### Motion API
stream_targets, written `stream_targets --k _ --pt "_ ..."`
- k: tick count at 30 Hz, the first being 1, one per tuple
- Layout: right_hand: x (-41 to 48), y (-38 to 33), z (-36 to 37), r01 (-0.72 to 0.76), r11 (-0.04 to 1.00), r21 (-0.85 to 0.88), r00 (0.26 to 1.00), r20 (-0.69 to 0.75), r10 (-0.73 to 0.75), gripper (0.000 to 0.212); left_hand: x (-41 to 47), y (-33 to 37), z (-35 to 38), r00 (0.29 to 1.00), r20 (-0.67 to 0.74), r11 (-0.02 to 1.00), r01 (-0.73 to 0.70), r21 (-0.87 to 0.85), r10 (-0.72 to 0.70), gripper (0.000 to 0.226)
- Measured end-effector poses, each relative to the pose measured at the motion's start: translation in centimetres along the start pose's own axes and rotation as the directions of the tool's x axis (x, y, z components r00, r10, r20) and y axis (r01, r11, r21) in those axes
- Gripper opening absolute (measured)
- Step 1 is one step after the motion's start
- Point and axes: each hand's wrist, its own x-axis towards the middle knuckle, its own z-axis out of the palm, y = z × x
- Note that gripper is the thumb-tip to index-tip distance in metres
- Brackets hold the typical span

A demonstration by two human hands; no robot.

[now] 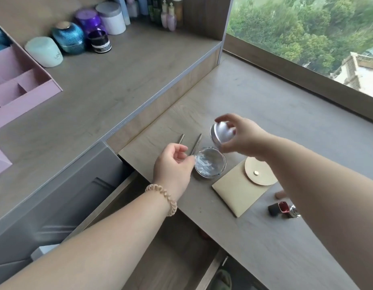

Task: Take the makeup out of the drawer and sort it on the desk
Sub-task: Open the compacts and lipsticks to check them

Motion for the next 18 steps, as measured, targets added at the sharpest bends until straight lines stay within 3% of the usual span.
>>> stream_targets --k 1,3,7,11,18 --pt "-0.8 -1.0 -0.3 0.025 0.975 0.221 0.998 0.042 -0.036 0.07 0.0 0.7 0.2 0.999 0.001 0.992 0.052 -0.117 -0.052 0.018" --pt "-2.3 -2.6 -0.7 0.078 0.907 0.413 0.987 0.098 -0.129 0.072 0.1 2.1 0.4 0.987 0.116 0.927 0.145 -0.345 -0.111 0.033" --pt "-5.0 -4.4 -1.2 0.087 0.774 0.627 0.946 0.19 -0.261 0.064 0.2 3.8 0.0 0.887 0.453 0.767 0.23 -0.599 0.087 0.07" --pt "-6.8 -3.6 -1.2 0.072 0.769 0.635 0.928 0.241 -0.285 0.062 -0.5 4.3 -0.4 0.779 0.605 0.759 0.294 -0.581 0.162 0.065" --pt "-8.9 -1.8 -1.0 0.009 0.778 0.629 0.94 0.26 -0.22 0.051 -2.7 3.7 0.0 0.731 0.666 0.81 0.296 -0.506 0.149 0.068"
